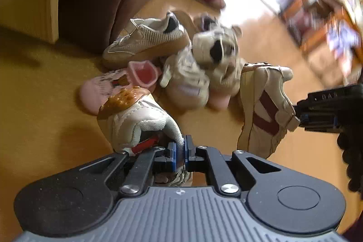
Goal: Organize scattered shoes
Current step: 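Carry both white red-trimmed sneakers away and set them side by side on the floor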
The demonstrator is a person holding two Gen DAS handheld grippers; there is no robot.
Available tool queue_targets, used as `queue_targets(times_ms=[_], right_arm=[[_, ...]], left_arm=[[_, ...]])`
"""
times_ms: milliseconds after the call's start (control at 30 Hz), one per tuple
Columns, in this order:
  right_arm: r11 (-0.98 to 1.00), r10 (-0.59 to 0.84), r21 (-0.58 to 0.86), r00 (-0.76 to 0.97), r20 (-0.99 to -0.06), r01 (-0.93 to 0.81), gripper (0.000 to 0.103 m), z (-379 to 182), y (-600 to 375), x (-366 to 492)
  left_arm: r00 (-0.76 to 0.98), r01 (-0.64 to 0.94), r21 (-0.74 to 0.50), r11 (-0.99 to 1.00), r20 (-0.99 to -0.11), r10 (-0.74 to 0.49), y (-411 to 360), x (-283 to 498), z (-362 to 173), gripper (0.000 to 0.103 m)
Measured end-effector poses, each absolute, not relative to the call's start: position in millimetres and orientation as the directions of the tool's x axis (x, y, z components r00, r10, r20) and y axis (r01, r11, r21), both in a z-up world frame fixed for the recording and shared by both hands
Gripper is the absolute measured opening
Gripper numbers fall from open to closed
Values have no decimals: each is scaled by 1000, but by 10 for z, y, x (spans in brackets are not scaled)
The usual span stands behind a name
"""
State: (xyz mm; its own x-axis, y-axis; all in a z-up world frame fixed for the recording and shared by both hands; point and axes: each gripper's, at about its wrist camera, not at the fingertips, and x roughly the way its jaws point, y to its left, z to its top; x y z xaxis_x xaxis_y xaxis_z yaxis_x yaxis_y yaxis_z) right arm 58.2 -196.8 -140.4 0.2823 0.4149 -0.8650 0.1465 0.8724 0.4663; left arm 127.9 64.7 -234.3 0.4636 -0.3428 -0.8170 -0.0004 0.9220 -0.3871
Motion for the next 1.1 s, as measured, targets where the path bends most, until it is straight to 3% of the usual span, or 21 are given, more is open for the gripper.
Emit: queue_targets(times_ms=[333,533,767,933,1100], right_arm=[[810,443,484,194,-875,331,13,-1935,-1716,-139],[791,457,473,139,-879,389,13,-2235,-1517,-336],[748,462,466,132,-877,472,15,-2461,-1291,-249],[787,453,462,126,-883,409,31,-2498,-951,-125],[867,379,397,117,-918,302,38,-2458,-807,-42]], left_arm=[[141,300,-190,935,-960,-240,896,1201,-2257,5],[10,395,-212,894,-972,-235,866,1201,-2616,5],[6,385,-242,891,-964,-264,846,1392,-2831,6],[37,369,-253,894,-958,-286,840,1512,-2904,6],[113,310,-218,925,-958,-263,858,1529,-3004,11]])
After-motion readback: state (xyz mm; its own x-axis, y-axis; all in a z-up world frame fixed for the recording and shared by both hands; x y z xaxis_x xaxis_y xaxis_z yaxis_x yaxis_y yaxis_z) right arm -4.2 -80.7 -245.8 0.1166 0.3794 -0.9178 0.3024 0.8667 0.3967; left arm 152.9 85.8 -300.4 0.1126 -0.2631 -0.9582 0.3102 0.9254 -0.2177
